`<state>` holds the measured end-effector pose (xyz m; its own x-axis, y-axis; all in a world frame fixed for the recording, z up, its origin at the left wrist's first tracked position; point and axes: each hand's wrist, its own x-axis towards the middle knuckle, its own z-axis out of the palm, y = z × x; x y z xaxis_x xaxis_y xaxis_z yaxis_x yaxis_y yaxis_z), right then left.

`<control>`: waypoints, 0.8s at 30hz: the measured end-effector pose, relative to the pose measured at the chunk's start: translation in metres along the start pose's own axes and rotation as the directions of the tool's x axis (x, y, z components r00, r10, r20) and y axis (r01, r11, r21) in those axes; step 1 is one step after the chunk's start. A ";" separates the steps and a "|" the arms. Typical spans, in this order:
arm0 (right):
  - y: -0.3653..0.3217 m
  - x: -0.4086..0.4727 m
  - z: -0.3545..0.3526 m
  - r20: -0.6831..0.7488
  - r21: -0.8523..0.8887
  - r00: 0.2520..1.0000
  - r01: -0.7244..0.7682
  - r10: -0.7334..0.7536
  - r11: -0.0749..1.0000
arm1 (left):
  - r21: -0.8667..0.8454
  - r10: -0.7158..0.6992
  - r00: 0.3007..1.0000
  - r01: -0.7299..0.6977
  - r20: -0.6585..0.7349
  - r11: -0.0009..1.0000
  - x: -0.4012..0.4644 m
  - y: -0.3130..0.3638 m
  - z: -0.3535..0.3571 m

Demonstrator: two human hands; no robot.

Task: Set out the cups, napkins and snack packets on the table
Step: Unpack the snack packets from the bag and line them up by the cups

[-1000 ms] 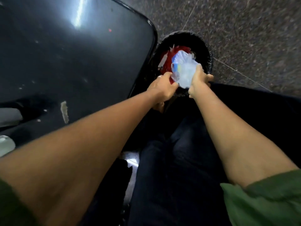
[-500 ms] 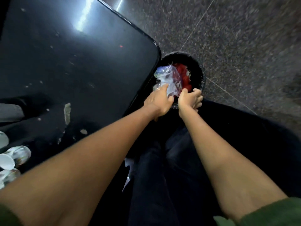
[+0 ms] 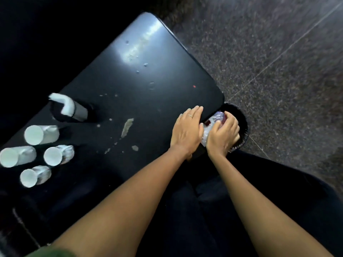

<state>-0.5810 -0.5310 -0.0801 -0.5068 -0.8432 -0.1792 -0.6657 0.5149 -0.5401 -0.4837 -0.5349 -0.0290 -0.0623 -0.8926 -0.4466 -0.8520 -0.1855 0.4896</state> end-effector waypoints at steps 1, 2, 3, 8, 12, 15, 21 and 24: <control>-0.009 -0.009 -0.002 0.011 -0.013 0.998 0.055 -0.055 0.998 | 0.024 -0.012 1.000 0.013 -0.023 1.000 -0.008 -0.008 -0.008; -0.017 -0.020 -0.005 0.028 -0.027 0.994 0.110 -0.109 0.994 | 0.045 -0.022 0.998 0.025 -0.051 0.999 -0.017 -0.016 -0.016; -0.024 -0.028 -0.007 0.044 -0.041 0.987 0.158 -0.156 0.987 | 0.058 -0.027 0.997 0.032 -0.076 0.998 -0.023 -0.022 -0.023; -0.064 -0.086 -0.012 0.171 -0.067 0.911 0.392 -0.376 0.918 | 0.039 -0.074 0.982 0.081 -0.172 0.996 -0.068 -0.067 -0.057; -0.096 -0.144 -0.005 0.238 -0.056 0.825 0.539 -0.513 0.841 | -0.024 -0.143 0.961 0.141 -0.236 0.990 -0.118 -0.115 -0.078; -0.118 -0.190 0.006 0.294 -0.027 0.753 0.623 -0.589 0.782 | -0.057 -0.210 0.939 0.202 -0.273 0.978 -0.157 -0.157 -0.090; -0.157 -0.288 0.041 0.416 0.022 0.610 0.735 -0.675 0.678 | -0.140 -0.404 0.853 0.379 -0.330 0.915 -0.244 -0.256 -0.103; -0.173 -0.335 0.057 0.468 0.057 0.533 0.778 -0.705 0.626 | -0.202 -0.499 0.791 0.456 -0.353 0.867 -0.289 -0.301 -0.106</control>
<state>-0.2644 -0.3470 0.0264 0.4555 -0.8847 -0.0994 -0.7798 -0.3426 -0.5239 -0.1539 -0.2650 0.0323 0.5595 -0.7590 -0.3330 -0.6617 -0.6510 0.3721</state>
